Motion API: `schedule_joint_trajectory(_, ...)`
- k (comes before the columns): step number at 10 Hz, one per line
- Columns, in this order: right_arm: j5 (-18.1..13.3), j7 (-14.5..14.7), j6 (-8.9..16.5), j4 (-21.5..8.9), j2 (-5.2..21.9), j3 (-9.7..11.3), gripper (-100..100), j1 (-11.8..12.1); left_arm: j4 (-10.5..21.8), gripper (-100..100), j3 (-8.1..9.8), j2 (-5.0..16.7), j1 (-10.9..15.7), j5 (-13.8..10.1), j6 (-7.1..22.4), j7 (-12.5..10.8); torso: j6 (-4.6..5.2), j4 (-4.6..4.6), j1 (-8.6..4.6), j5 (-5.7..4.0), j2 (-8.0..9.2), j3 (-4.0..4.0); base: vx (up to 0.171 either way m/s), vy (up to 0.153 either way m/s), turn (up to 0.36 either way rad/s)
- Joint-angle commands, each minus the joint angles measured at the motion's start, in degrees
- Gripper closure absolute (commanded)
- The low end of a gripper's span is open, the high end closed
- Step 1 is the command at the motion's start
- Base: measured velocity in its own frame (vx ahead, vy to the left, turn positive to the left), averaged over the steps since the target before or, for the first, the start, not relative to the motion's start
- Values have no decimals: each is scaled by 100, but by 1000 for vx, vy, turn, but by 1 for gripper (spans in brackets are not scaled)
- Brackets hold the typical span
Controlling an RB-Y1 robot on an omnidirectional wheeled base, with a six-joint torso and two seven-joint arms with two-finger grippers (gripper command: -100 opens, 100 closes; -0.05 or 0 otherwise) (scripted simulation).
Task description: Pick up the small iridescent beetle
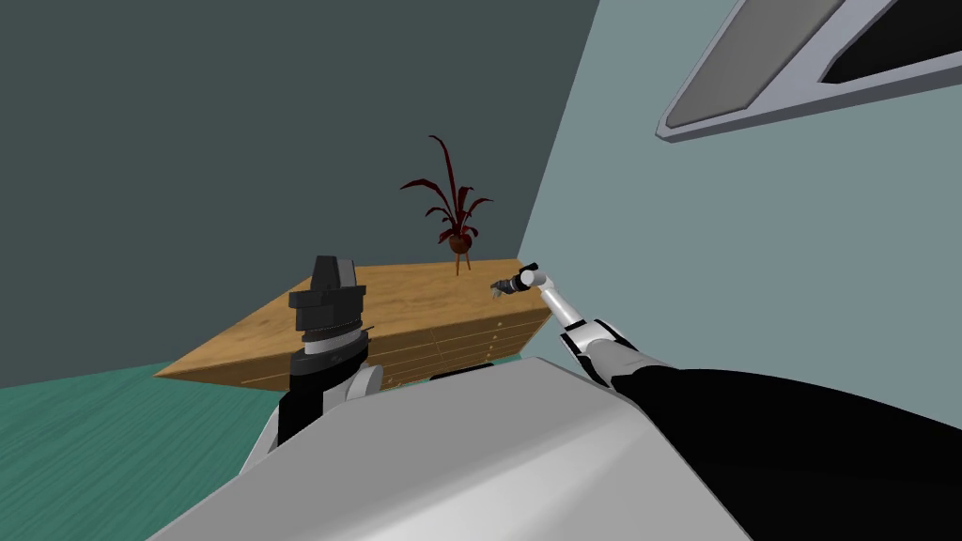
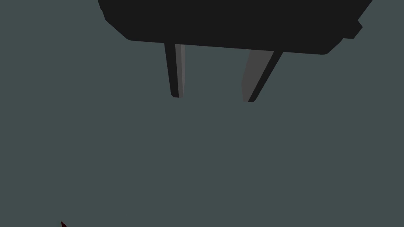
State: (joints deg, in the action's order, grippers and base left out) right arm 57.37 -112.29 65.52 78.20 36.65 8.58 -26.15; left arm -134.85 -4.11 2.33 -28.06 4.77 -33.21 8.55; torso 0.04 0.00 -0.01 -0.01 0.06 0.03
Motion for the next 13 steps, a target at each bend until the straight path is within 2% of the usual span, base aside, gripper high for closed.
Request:
schedule_joint_trajectory(1, -55, 57, -110, -188, -59, -21, -100, -23, 0, 0, 0, 0, 0, 0, 0, 0, 0, 0, 0, 0, 0, 0, -15, -14, 116)
schedule_joint_trajectory(2, -108, 87, -198, -321, -103, -51, -100, -16, 0, 0, 0, 0, 0, 0, 0, 0, 0, 0, -2, 0, 0, 0, -17, -12, 132)
schedule_joint_trajectory(3, -67, 76, -128, -272, -75, -37, -100, -49, 0, 0, 0, 0, 0, 0, 0, 0, 0, 0, -1, -1, 1, 0, -7, -6, 26)
schedule_joint_trajectory(4, -74, 84, -147, -290, -81, -38, 100, -52, 0, 0, 0, 0, -1, 0, 0, 0, 3, 0, 0, 0, -1, 0, -2, -2, -14)
schedule_joint_trajectory(8, -68, 78, -147, -289, -84, -41, 100, -51, 0, 0, 0, 0, -1, 0, 0, 0, 2, 0, 8, 6, -4, -2, 0, 0, 0)
schedule_joint_trajectory(9, -67, 77, -147, -289, -85, -41, 0, -51, 0, 0, 0, 0, -1, 0, 0, 0, 2, 0, 8, 7, -4, -2, 0, 0, 0)
schedule_joint_trajectory(10, -20, 37, -51, -99, -30, -1, 100, -28, 0, 0, 0, 0, -1, 0, 0, 0, 2, 0, 9, 7, -4, -2, 13, 7, -169)
schedule_joint_trajectory(12, 49, -3, 66, 78, 29, 39, 100, -36, 0, 0, 0, 0, -1, 0, 0, 0, 7, 0, 12, 9, -4, -2, 17, 14, -148)
schedule_joint_trajectory(13, 21, 14, 5, 18, 5, 21, 100, -18, 0, 0, 0, 0, -1, 0, 0, 0, 9, 0, 12, 11, -4, -1, 6, 7, -38)
